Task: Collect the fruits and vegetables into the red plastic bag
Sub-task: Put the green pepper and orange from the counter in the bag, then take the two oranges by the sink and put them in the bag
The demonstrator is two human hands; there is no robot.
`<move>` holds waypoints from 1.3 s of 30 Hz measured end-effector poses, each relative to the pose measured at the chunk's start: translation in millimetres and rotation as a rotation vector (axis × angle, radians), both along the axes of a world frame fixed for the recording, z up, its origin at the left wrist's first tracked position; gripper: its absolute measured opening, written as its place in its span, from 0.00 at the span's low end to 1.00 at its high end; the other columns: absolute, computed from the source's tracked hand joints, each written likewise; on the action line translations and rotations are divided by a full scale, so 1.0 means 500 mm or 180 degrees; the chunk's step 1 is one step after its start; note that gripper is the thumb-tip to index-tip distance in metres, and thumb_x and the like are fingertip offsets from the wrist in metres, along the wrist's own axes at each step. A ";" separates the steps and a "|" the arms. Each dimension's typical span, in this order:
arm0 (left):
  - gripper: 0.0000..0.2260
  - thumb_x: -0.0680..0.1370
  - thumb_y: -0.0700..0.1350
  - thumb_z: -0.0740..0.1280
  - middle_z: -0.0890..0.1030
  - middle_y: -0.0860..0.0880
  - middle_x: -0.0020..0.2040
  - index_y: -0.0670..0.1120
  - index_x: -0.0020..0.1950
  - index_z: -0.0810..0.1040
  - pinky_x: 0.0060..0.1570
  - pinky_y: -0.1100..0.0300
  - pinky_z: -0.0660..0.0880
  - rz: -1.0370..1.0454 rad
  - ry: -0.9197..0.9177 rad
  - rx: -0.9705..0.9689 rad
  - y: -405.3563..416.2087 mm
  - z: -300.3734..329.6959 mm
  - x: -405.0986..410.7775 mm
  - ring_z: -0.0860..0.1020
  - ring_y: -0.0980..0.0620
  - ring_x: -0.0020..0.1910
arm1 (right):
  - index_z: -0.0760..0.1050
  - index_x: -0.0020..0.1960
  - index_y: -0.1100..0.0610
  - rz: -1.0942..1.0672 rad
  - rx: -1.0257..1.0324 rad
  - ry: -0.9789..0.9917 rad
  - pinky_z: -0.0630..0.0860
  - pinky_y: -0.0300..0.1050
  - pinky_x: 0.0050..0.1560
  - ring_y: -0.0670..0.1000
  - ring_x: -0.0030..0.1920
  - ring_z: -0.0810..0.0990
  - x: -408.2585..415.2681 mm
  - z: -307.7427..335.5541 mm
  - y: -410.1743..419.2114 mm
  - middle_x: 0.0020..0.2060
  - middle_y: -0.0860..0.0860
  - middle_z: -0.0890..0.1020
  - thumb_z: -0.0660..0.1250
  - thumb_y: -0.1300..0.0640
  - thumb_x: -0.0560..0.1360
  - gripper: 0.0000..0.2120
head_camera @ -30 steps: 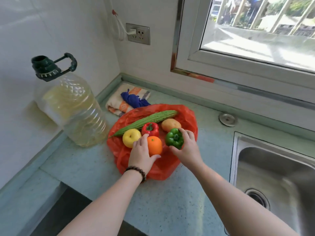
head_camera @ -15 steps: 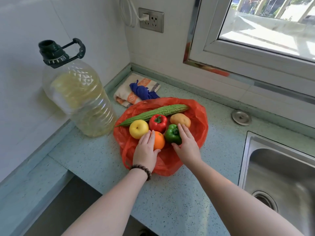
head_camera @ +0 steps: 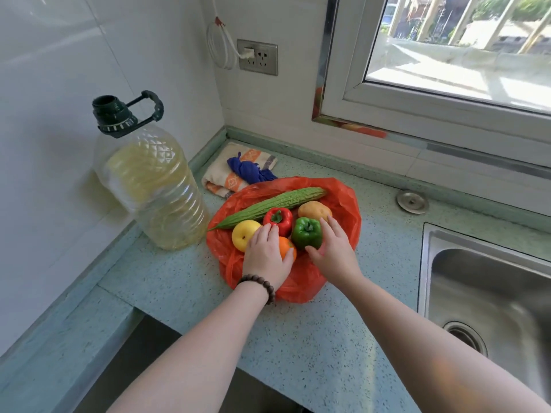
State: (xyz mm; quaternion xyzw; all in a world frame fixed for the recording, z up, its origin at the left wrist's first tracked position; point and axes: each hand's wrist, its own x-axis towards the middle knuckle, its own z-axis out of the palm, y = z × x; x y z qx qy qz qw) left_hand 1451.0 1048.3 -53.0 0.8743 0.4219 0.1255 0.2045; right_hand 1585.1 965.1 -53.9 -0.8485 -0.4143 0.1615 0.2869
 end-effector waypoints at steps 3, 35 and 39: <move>0.26 0.77 0.54 0.62 0.68 0.45 0.71 0.43 0.71 0.66 0.73 0.52 0.59 -0.0117 -0.0075 0.0187 -0.007 0.024 0.001 0.63 0.47 0.72 | 0.59 0.74 0.57 -0.0168 0.0127 -0.0131 0.59 0.49 0.72 0.52 0.75 0.57 -0.008 0.031 -0.027 0.74 0.53 0.61 0.65 0.51 0.75 0.31; 0.25 0.78 0.55 0.58 0.68 0.47 0.71 0.45 0.72 0.64 0.72 0.53 0.59 -0.2862 0.0121 -0.0071 -0.524 0.021 0.145 0.63 0.49 0.71 | 0.65 0.71 0.58 -0.3199 -0.0133 -0.0153 0.58 0.48 0.71 0.54 0.72 0.60 -0.119 0.037 -0.734 0.71 0.56 0.66 0.61 0.52 0.78 0.23; 0.25 0.78 0.56 0.58 0.69 0.47 0.70 0.46 0.72 0.65 0.72 0.51 0.60 -0.3091 0.0138 0.0015 -0.632 0.025 0.140 0.64 0.48 0.71 | 0.65 0.71 0.59 -0.3434 -0.0143 -0.0177 0.58 0.47 0.71 0.54 0.71 0.61 -0.155 0.040 -0.844 0.70 0.56 0.67 0.61 0.53 0.77 0.23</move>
